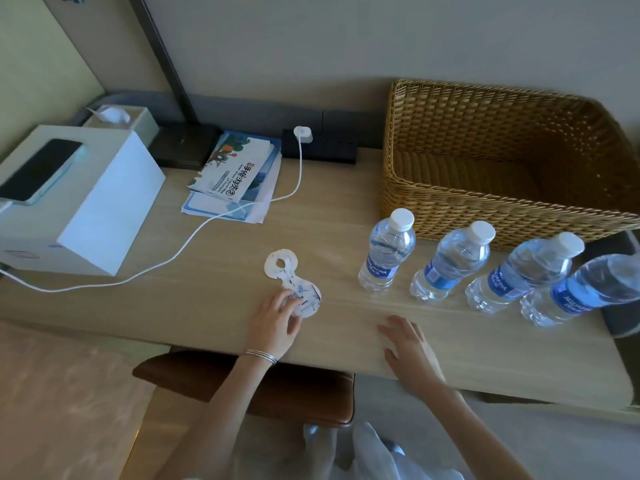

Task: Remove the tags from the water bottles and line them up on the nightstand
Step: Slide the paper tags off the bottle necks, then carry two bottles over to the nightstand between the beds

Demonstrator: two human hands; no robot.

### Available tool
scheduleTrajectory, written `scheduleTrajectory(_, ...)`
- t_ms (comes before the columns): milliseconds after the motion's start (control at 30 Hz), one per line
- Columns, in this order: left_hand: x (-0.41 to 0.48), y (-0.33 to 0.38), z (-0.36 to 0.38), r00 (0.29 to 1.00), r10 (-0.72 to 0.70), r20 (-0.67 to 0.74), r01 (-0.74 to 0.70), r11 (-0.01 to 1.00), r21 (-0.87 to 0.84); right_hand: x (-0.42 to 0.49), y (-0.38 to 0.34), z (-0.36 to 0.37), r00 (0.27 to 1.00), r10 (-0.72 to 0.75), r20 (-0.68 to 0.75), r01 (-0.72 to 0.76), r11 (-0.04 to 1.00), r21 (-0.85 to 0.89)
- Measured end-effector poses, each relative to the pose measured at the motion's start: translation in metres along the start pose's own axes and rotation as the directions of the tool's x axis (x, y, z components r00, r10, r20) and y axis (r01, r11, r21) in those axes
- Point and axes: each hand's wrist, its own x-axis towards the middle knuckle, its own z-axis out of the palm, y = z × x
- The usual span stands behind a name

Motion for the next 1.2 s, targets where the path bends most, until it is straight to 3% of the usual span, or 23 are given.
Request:
scheduleTrajectory(133, 0.016, -0.025, -0.001, 0.999, -0.027, 0.017, 0.027, 1.000, -0.009, -0.010, 0.002, 0.015, 0.996, -0.046, -0.078, 0.044, 0.999, -0.029)
scheduleTrajectory(233, 0.023, -0.035, -0.003, 0.999, 0.047, 0.019, -0.047, 0.999, 0.012, -0.013, 0.005, 0.020, 0.993, -0.092, -0.080, 0.088, 0.994, -0.060)
scheduleTrajectory(367, 0.028, -0.048, -0.002, 0.987, 0.158, 0.006, -0.158, 0.987, -0.011, -0.013, 0.001, 0.021, 0.994, -0.043, -0.101, 0.039, 0.998, -0.044)
scheduleTrajectory(633, 0.030, -0.053, 0.006, 0.993, 0.114, 0.025, -0.112, 0.991, -0.075, -0.014, 0.004, 0.019, 0.997, -0.040, -0.072, 0.036, 0.997, -0.066)
scheduleTrajectory(833, 0.036, -0.031, 0.005, 0.985, 0.171, -0.036, -0.173, 0.984, -0.048, -0.011, -0.002, -0.018, 0.988, 0.142, 0.057, -0.138, 0.988, -0.073)
scheduleTrajectory(933, 0.043, 0.000, 0.010, 0.956, 0.294, -0.011, -0.295, 0.955, -0.039, -0.010, -0.012, -0.051, 0.985, 0.152, -0.078, -0.154, 0.988, -0.009)
scheduleTrajectory(1000, 0.043, 0.021, 0.024, 0.926, 0.367, 0.090, -0.367, 0.930, -0.011, -0.005, -0.024, -0.076, 0.978, 0.109, -0.179, -0.107, 0.994, 0.022)
scheduleTrajectory(1133, 0.035, 0.042, 0.057, 0.914, 0.289, 0.285, -0.299, 0.954, -0.008, 0.012, -0.054, -0.118, 0.947, -0.014, -0.321, 0.027, 0.999, 0.037)
scheduleTrajectory(1200, 0.032, 0.042, 0.064, 0.917, 0.264, 0.300, -0.286, 0.958, 0.032, 0.021, -0.065, -0.130, 0.941, -0.016, -0.337, 0.045, 0.996, 0.078)
